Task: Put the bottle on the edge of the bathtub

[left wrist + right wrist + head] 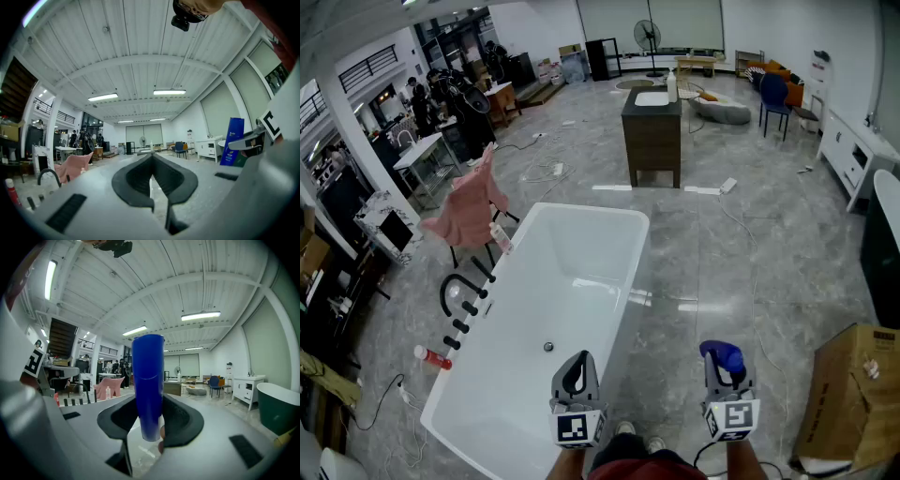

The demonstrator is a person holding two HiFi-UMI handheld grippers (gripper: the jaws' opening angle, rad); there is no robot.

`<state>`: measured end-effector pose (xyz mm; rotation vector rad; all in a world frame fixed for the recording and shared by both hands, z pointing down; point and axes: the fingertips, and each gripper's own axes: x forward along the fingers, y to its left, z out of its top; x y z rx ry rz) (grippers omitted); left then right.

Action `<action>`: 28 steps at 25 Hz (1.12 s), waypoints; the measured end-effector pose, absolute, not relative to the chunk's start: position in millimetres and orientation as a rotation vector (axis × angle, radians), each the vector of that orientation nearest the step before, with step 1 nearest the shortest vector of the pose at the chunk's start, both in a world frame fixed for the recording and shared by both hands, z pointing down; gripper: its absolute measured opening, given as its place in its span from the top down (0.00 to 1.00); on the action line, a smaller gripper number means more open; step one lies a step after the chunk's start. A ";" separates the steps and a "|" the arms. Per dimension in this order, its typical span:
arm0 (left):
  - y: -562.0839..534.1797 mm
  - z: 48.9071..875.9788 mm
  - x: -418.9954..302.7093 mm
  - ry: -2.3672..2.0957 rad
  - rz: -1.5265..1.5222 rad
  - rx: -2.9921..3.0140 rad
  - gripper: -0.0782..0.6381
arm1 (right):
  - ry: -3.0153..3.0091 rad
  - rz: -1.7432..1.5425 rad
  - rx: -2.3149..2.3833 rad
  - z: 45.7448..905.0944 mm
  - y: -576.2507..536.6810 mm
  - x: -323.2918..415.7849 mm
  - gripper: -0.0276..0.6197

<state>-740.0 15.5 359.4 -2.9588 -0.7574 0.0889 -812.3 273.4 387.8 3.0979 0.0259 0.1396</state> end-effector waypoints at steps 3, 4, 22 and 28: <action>46.2 361.7 -733.9 -0.803 0.064 -2.943 0.88 | 0.059 0.107 3.098 376.1 303.4 -808.7 0.73; 55.7 362.3 -729.4 -0.819 0.062 -2.938 0.88 | 0.070 0.096 3.094 372.6 312.1 -805.7 0.73; 175.5 369.2 -478.3 -0.958 0.130 -2.940 0.88 | 0.171 0.042 3.052 354.6 419.6 -569.9 0.73; 192.1 350.6 -394.3 -0.922 0.117 -2.961 0.88 | 0.123 0.050 3.080 339.5 437.9 -474.5 0.73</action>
